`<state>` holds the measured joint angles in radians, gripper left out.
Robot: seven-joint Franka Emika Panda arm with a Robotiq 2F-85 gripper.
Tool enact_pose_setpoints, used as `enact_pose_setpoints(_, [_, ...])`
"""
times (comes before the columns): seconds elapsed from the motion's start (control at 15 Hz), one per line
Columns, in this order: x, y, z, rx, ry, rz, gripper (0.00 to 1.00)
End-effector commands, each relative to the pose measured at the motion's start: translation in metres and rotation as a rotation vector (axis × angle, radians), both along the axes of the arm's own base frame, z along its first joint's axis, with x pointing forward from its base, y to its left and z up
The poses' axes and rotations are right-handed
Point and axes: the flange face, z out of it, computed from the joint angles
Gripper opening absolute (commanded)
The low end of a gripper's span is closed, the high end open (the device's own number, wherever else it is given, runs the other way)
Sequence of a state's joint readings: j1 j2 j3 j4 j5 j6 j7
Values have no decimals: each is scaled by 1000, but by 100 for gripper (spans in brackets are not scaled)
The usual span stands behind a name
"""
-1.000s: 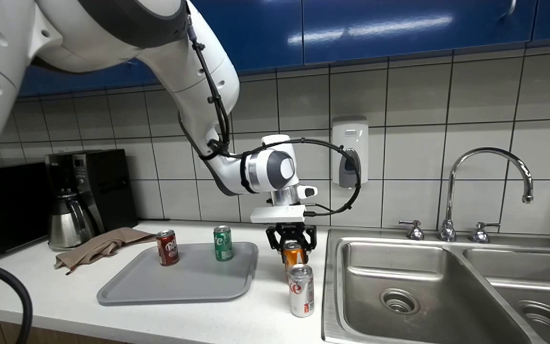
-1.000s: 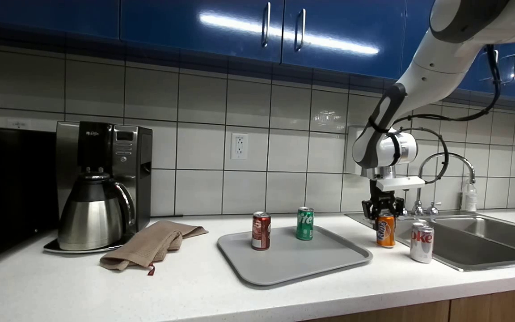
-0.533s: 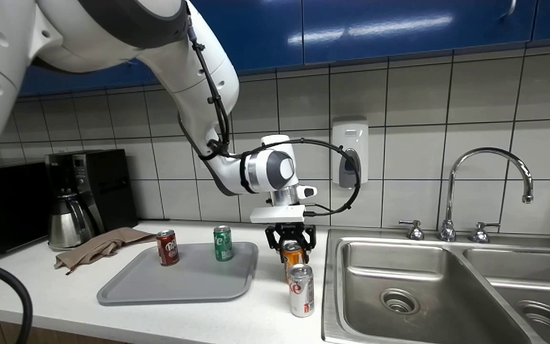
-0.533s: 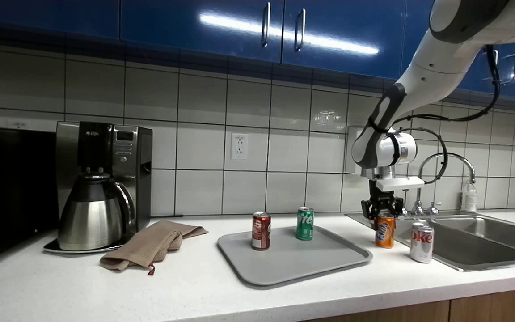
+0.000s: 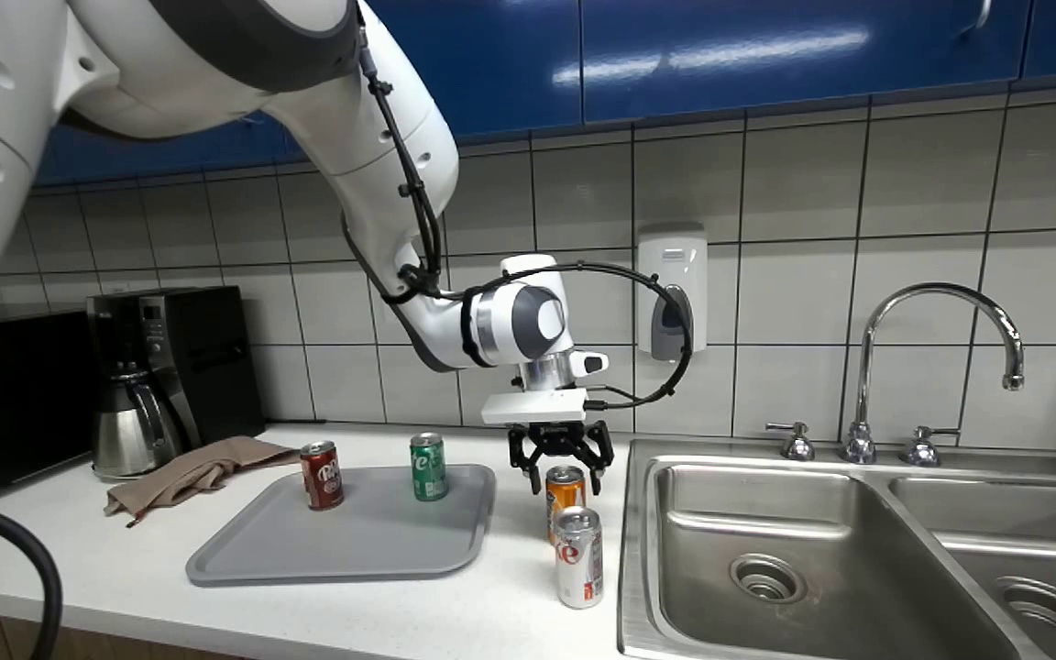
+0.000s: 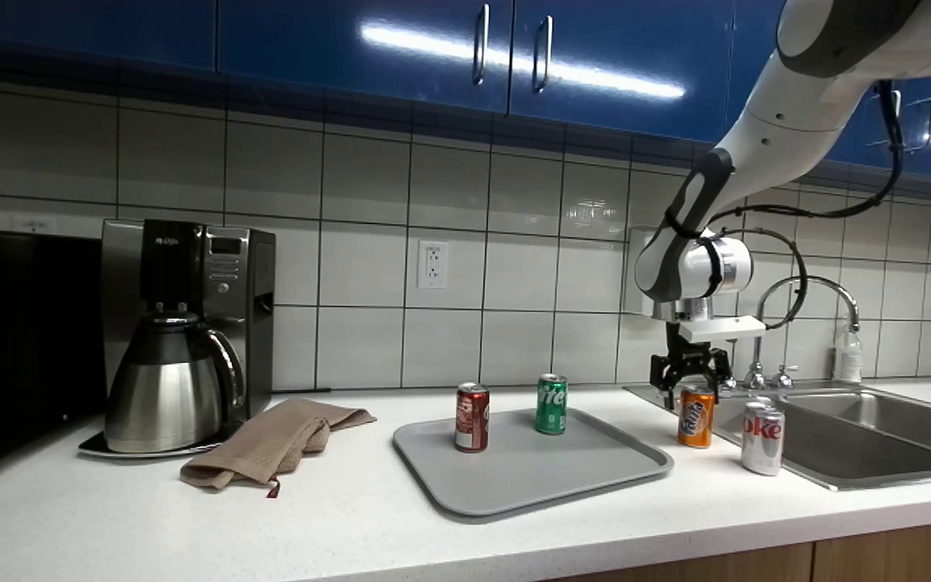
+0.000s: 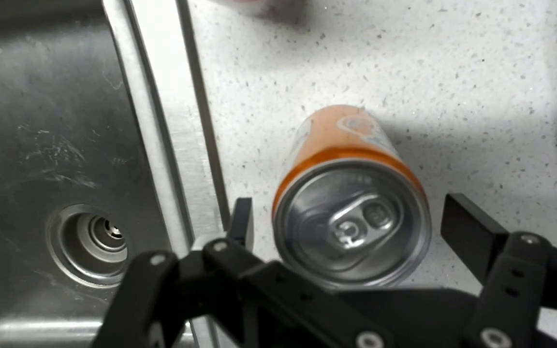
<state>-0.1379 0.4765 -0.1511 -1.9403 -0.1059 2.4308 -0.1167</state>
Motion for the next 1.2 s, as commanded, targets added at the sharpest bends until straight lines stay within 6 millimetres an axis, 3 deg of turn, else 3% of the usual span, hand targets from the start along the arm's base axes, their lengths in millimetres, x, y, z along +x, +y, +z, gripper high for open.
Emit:
enact_pose_setpoints(0.0, [3,-1,21,8,-22,37,100])
enact_pose_setpoints(0.47, [10,12,56,5,-86,89,100])
enact_pose_setpoints(0.87, [21,57,87,40,-155,148,100])
enact_pose_setpoints(1.13, [26,89,95,69,-176,194,100])
